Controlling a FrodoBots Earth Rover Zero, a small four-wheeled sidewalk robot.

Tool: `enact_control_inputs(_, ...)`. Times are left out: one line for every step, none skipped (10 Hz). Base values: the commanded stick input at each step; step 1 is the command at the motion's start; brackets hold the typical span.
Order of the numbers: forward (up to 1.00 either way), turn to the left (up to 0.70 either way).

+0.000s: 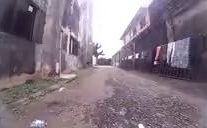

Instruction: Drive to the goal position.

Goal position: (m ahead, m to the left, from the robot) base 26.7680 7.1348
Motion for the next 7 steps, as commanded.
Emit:
enact_control_inputs(0.7, 0.0)
enact_control_inputs(0.7, 0.0)
enact_control_inputs(0.7, 0.0)
enact_control_inputs(0.7, 0.0)
enact_control_inputs(0.7, 0.0)
enact_control_inputs(0.7, 0.0)
enact_control_inputs(0.7, 0.0)
